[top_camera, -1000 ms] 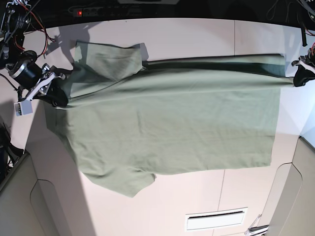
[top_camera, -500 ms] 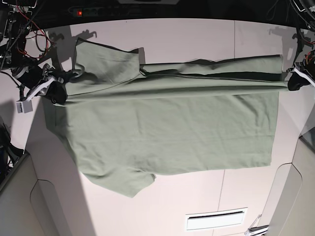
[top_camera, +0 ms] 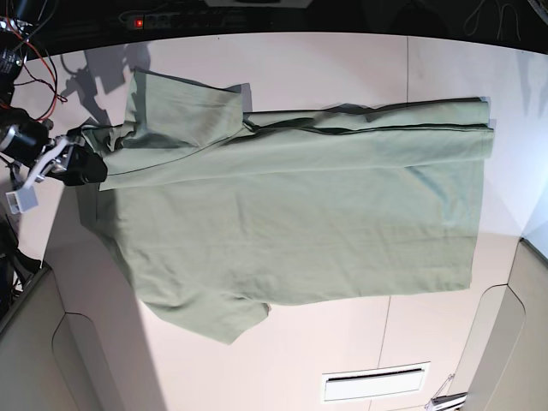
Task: Fold the T-shirt properly
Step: 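Lift and fold the grasped edge over the shirt body, then release, then move the right gripper to the sleeve nearest it and grasp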
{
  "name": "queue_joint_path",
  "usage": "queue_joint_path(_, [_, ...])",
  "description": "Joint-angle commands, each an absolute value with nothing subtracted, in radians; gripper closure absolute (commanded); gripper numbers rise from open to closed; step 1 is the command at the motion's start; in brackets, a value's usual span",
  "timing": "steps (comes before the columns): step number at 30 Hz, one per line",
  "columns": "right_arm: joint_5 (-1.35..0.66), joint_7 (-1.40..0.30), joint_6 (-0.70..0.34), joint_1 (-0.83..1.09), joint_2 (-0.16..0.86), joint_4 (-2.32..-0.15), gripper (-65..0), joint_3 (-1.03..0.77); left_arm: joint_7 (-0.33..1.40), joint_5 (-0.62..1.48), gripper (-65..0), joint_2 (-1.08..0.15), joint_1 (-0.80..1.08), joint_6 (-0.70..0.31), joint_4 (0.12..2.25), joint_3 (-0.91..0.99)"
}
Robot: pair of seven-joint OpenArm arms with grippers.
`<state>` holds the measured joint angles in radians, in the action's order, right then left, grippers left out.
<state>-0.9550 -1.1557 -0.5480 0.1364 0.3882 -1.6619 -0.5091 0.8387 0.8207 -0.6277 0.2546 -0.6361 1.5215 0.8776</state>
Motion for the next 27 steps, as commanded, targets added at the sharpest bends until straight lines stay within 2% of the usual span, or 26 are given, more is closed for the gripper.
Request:
queue_joint_path(1, [-0.982, -1.157, -0.551, 0.157, 0.407, -1.685, -30.3, -0.533, 0.830, 0.836, -25.6, -0.663, 0.250, -0.640, 1.541, 0.889])
queue_joint_path(7, [-1.038, -1.160, -0.570, 0.339, 0.403, -1.698, -30.3, -0.585, 0.845, 0.838, -25.6, -0.670, 0.252, -0.640, 1.541, 0.890])
queue_joint_path(12, [-1.096, -1.160, -0.573, 0.451, 0.346, -1.698, -30.3, -0.575, 0.844, 0.884, -25.6, -0.670, 0.252, -0.641, 1.541, 0.889])
queue_joint_path(21, [-1.069, -1.151, -0.572, 0.478, 0.262, -1.697, -30.3, -0.442, 0.846, 0.901, -25.6, -0.671, 0.252, -0.670, 1.541, 0.889])
queue_joint_path(27, [-1.026, -1.128, -0.571, 0.477, 0.220, -1.697, -30.3, -0.426, 0.845, 0.902, -25.6, -0.671, 0.252, -0.670, 1.541, 0.890])
